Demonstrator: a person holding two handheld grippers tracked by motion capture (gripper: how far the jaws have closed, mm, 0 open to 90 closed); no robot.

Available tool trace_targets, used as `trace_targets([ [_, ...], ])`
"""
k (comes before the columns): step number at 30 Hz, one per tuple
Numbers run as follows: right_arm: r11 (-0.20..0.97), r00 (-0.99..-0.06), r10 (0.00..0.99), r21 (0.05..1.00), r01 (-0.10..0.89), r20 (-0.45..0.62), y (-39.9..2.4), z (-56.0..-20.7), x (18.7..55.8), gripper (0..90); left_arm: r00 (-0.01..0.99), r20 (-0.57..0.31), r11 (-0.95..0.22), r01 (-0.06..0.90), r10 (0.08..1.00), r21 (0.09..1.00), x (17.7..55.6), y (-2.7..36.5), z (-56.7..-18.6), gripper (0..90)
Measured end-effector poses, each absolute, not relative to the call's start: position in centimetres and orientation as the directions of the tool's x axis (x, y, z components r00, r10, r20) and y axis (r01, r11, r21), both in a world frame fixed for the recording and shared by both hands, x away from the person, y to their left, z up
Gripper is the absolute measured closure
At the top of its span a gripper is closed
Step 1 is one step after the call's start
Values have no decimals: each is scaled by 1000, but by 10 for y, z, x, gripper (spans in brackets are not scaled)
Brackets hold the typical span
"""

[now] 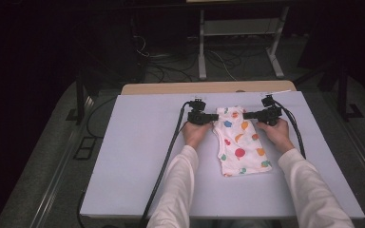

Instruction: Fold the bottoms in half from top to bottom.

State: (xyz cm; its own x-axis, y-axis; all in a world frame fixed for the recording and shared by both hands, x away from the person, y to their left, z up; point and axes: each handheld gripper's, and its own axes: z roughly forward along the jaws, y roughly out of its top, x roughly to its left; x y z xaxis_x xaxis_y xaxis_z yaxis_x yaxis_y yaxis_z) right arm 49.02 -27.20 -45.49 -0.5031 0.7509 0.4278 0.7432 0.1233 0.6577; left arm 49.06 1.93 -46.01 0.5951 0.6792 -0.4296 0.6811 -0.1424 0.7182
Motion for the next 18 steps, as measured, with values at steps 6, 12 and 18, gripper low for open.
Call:
trace_targets([
  [6, 78, -496, 741, 676, 733, 453, -281, -455, 483, 871, 600, -439, -127, 673, 669, 728, 488, 18, -454, 880],
  [12, 63, -523, 716, 703, 708, 462, -284, -451, 477, 871, 617, -416, -160, 665, 669, 730, 485, 17, -450, 880],
  [18, 56, -537, 704, 717, 695, 465, -286, -447, 474, 872, 628, -432, -143, 657, 647, 740, 482, 20, -448, 880],
])
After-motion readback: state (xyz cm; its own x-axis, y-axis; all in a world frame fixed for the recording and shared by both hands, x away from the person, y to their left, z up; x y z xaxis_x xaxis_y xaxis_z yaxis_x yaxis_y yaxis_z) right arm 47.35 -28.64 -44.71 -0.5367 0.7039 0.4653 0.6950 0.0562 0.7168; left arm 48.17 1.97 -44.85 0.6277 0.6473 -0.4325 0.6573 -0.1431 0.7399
